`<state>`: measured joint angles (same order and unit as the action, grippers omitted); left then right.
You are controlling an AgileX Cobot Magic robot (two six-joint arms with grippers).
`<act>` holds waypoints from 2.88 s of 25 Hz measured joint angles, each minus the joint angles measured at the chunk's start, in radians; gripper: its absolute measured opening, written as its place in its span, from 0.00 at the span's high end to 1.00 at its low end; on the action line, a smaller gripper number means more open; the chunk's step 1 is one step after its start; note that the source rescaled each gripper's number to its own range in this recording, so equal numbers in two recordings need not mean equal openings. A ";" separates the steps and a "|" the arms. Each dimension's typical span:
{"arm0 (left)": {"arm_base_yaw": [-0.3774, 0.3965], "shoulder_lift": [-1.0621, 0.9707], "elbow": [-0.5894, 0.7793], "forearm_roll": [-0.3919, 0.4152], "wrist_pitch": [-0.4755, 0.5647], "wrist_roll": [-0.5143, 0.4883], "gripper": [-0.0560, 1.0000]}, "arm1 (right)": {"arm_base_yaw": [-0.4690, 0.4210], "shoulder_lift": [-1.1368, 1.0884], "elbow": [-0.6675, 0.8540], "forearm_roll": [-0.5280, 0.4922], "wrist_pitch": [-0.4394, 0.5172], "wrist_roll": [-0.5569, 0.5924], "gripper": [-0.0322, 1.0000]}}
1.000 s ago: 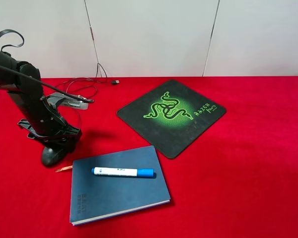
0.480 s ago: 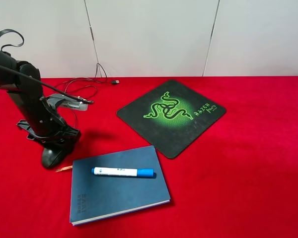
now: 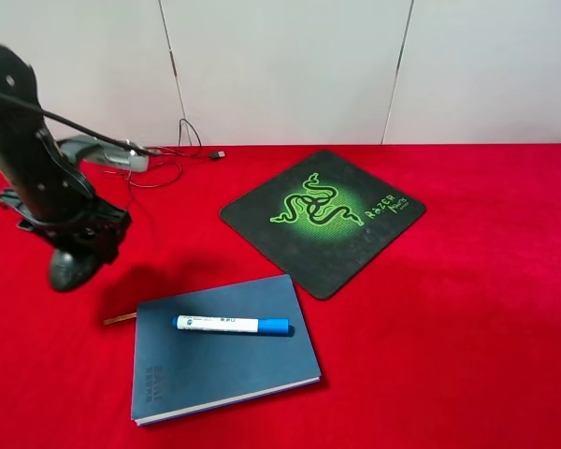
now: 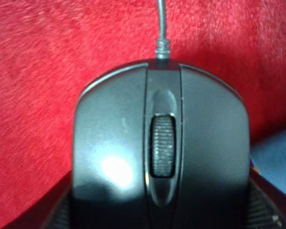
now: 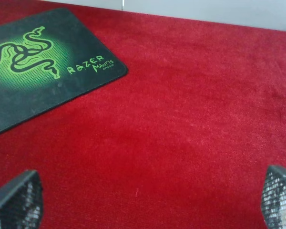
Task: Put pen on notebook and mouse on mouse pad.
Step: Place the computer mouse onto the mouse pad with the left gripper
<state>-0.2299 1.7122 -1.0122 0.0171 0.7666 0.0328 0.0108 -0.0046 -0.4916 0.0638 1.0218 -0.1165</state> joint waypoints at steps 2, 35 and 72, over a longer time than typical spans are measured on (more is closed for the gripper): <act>0.000 -0.009 -0.038 0.007 0.058 0.000 0.94 | 0.000 0.000 0.000 0.000 0.000 0.000 0.00; -0.371 0.603 -1.102 -0.066 0.319 0.067 0.94 | 0.000 0.000 0.000 0.000 0.000 0.000 0.00; -0.443 0.895 -1.294 -0.166 0.066 0.072 0.94 | 0.000 0.000 0.000 0.001 -0.001 0.000 0.00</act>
<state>-0.6729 2.6068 -2.3066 -0.1493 0.8327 0.1051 0.0108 -0.0046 -0.4916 0.0648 1.0206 -0.1165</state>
